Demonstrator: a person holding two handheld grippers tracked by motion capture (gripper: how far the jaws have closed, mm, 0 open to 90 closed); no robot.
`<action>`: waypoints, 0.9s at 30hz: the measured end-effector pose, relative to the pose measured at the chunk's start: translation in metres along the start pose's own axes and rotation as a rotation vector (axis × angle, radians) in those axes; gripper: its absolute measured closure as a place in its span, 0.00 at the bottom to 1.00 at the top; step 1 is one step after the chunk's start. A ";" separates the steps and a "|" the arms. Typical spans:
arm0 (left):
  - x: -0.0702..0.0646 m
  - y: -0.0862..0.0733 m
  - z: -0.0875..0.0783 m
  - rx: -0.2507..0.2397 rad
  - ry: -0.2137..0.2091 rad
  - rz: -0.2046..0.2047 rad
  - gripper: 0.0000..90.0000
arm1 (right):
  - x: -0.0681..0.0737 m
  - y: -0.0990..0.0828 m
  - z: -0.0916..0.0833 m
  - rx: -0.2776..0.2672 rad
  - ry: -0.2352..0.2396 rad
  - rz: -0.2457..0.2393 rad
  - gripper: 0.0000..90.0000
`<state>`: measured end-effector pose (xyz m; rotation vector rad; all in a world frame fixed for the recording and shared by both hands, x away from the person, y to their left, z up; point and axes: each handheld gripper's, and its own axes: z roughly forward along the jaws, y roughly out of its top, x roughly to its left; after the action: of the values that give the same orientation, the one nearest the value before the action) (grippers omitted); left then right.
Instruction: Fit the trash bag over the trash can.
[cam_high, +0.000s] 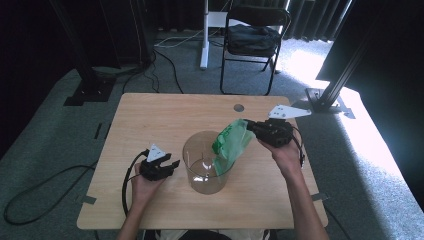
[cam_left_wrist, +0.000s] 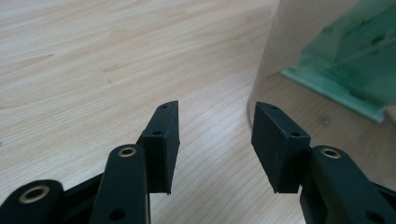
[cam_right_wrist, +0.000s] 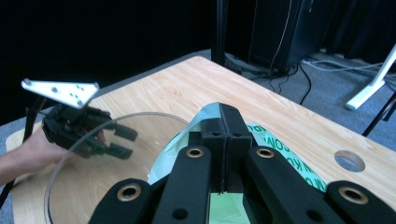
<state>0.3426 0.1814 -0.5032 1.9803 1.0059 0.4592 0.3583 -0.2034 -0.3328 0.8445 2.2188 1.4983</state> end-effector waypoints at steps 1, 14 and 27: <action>0.000 0.001 -0.003 -0.006 -0.002 -0.002 0.58 | 0.000 0.000 0.001 0.006 0.000 -0.001 1.00; -0.009 0.030 -0.042 -0.064 -0.027 0.038 0.56 | 0.004 -0.013 0.017 0.071 0.023 0.022 1.00; -0.026 0.055 -0.065 -0.113 -0.055 0.105 0.54 | 0.004 -0.003 0.028 0.071 0.015 0.042 1.00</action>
<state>0.3125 0.1766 -0.4196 1.9395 0.8269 0.5052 0.3709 -0.1814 -0.3465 0.9097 2.2907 1.4575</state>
